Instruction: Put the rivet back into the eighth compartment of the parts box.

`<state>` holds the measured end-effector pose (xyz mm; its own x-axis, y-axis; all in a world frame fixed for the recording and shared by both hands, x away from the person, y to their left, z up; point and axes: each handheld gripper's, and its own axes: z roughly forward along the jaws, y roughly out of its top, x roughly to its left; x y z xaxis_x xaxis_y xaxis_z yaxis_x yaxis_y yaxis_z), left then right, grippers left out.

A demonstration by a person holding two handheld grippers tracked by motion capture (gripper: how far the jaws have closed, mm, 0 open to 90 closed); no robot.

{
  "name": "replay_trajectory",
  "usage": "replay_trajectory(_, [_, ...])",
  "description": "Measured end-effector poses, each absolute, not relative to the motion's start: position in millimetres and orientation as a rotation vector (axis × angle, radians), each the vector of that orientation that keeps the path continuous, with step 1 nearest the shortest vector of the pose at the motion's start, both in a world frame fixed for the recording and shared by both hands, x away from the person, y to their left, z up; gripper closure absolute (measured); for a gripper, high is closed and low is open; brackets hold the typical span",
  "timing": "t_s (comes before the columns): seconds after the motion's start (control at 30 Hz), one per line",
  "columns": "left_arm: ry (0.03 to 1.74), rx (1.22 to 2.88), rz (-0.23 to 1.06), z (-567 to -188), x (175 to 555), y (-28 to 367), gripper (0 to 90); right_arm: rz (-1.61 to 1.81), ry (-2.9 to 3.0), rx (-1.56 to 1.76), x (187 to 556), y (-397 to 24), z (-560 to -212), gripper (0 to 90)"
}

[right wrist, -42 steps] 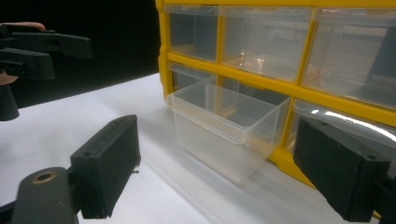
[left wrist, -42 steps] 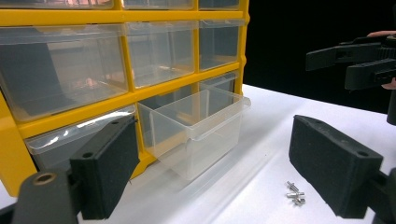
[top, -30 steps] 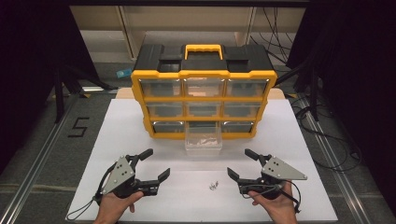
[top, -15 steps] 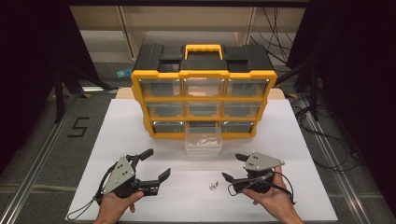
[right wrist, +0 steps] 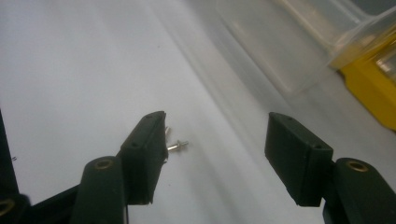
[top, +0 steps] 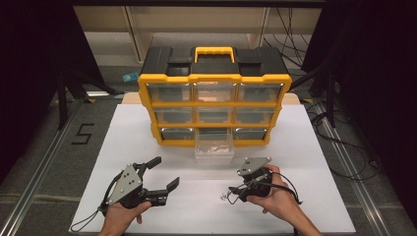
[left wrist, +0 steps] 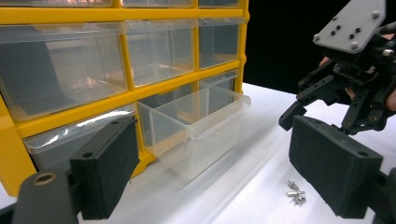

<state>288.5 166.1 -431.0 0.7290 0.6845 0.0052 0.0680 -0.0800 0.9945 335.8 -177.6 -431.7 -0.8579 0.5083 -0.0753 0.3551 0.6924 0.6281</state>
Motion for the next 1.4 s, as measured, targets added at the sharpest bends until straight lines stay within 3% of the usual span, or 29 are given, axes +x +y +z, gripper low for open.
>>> replay_trajectory(0.6, [0.625, 1.595, 0.573, -431, 290, 166, 16.1, 0.721, 2.859, 0.612, 350, -151, -448, 56.9])
replay_trajectory(1.23, [0.633, 1.596, 0.571, -432, 290, 166, 16.1, 0.617, 2.95, 0.613, 358, -142, -462, 65.7])
replay_trajectory(1.4, [0.633, 1.597, 0.572, -432, 290, 167, 16.1, 0.584, 2.95, 0.617, 359, -141, -464, 72.3])
